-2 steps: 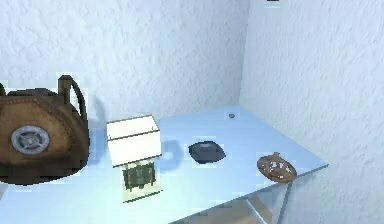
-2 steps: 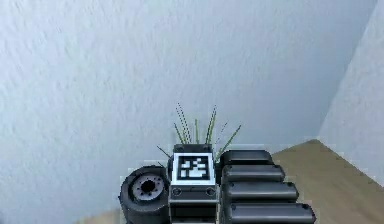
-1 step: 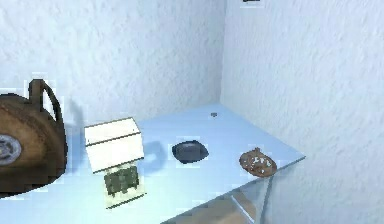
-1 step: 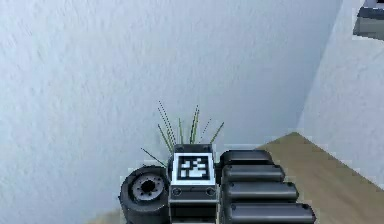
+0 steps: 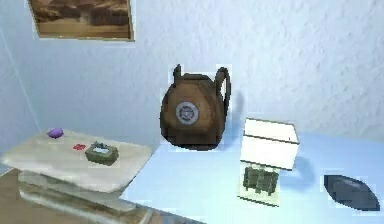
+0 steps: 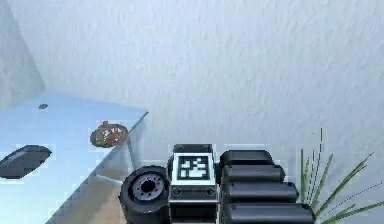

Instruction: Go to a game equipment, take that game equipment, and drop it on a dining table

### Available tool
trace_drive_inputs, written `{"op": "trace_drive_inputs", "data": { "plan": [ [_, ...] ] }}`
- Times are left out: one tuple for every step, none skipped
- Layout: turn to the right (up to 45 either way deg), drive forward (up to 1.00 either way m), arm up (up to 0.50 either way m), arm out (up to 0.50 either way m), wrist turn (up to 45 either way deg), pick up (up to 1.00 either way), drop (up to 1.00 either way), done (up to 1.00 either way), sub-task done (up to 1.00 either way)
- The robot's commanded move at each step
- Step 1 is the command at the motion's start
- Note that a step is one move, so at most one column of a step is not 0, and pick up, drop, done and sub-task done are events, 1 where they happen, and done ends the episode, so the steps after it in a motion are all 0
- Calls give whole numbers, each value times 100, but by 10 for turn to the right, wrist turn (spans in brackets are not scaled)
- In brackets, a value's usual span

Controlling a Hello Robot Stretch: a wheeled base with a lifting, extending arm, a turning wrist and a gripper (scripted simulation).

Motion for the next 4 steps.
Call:
{"op": "trace_drive_inputs", "data": {
  "plan": [
    [-450, 0, 0, 0, 0, 0, 0, 0, 0],
    [-300, 0, 0, 0, 0, 0, 0, 0, 0],
    [0, 0, 0, 48, 0, 0, 0, 0, 0],
    [0, 0, 0, 0, 450, 0, 0, 0, 0]
  ]
}}
